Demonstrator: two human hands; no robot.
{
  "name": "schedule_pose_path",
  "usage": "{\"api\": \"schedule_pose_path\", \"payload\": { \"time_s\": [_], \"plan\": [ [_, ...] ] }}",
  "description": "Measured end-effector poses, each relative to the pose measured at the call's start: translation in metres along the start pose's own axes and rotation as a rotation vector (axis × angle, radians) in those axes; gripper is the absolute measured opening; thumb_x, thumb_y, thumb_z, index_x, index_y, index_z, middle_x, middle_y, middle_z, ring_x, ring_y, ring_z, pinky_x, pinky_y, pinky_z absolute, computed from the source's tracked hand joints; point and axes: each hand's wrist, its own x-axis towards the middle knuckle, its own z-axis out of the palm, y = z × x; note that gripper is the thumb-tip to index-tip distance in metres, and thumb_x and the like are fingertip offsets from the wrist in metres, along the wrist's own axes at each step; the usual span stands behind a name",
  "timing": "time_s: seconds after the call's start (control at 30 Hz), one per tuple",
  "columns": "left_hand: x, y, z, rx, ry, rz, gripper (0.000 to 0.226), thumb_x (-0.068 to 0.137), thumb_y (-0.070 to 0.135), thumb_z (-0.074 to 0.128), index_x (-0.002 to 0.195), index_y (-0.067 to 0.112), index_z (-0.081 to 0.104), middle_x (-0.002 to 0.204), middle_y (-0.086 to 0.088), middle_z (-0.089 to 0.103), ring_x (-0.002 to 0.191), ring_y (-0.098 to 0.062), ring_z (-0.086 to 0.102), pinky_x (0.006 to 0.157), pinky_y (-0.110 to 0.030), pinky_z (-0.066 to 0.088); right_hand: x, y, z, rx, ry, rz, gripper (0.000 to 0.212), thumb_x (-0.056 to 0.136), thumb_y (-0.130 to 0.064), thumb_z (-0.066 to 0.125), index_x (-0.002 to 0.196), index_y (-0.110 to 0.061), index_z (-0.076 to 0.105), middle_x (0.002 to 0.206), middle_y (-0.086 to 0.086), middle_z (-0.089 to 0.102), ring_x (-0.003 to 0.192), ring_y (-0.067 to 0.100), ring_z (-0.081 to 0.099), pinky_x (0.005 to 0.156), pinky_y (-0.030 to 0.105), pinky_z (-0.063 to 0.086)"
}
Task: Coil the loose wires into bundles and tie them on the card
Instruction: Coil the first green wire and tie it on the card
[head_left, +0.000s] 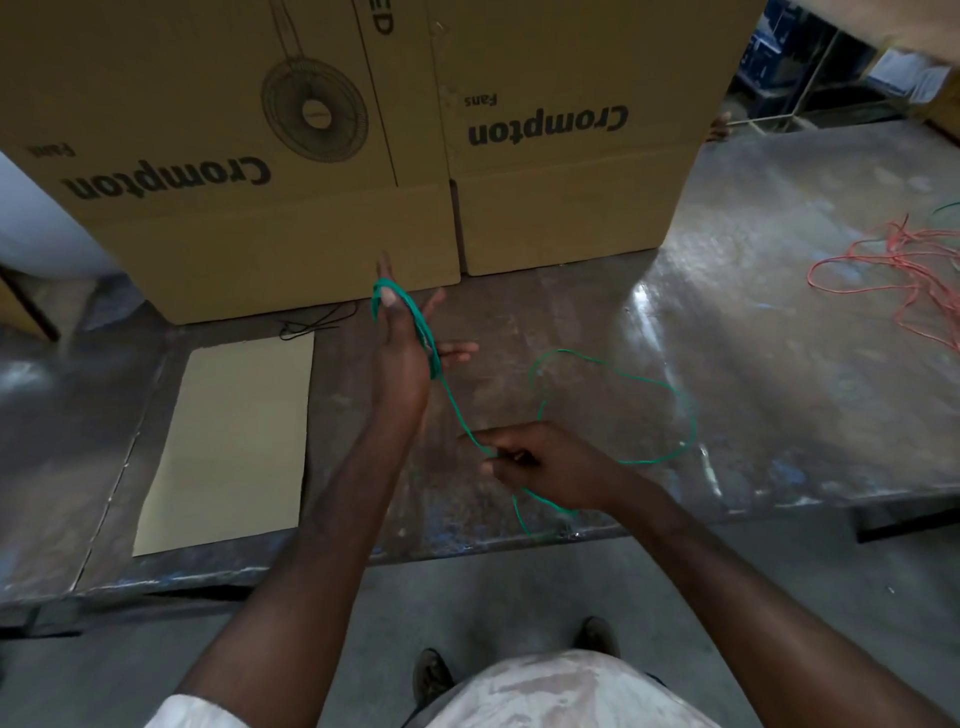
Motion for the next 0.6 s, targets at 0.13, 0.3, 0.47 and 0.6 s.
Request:
{"api": "schedule_pose_path", "payload": {
  "time_s": [0.13,0.3,0.47,0.6],
  "plan": [
    [0.001,-0.022,-0.003,0.359,0.017,0.163,0.047,0.113,0.055,0.025,0.16,0.06,0.021,0.134,0.002,0.063,0.098,-0.026,0.075,0.078,-0.041,0.066,0.004,-0.012,-0.016,-0.063,-0.075,-0.008,0.046,0.092,-0.02,0.08,0.136,-0.014,0.067,0.081,-0.02,0.066,0.074,-0.012,0.062,0.075,0.013,0.047],
    [-0.009,-0.05,-0.022,1.049,-0.128,0.278,0.06,0.11,0.062,0.016,0.135,0.022,0.053,0.106,-0.005,0.066,0.101,-0.033,0.063,0.085,-0.046,0.052,0.003,0.007,-0.035,-0.191,-0.049,0.144,0.047,0.08,-0.003,0.073,0.126,-0.012,0.072,0.106,-0.003,0.074,0.092,0.003,0.063,0.079,0.011,0.044],
    [-0.021,-0.078,-0.039,1.187,-0.244,0.237,0.054,0.112,0.059,0.018,0.147,0.03,0.047,0.12,-0.01,0.073,0.112,-0.036,0.067,0.088,-0.046,0.054,0.005,0.027,-0.053,-0.312,0.1,0.345,0.037,0.072,0.001,0.07,0.102,-0.017,0.082,0.102,0.001,0.077,0.097,0.017,0.072,0.085,0.021,0.051],
    [-0.024,-0.08,-0.042,1.174,-0.253,0.278,0.057,0.111,0.062,0.017,0.158,0.039,0.038,0.121,-0.008,0.074,0.111,-0.035,0.068,0.088,-0.048,0.056,0.01,0.022,-0.071,-0.156,0.211,0.509,0.027,0.072,0.002,0.075,0.075,-0.024,0.078,0.072,-0.003,0.07,0.065,0.011,0.066,0.068,0.027,0.054]
  ]
}}
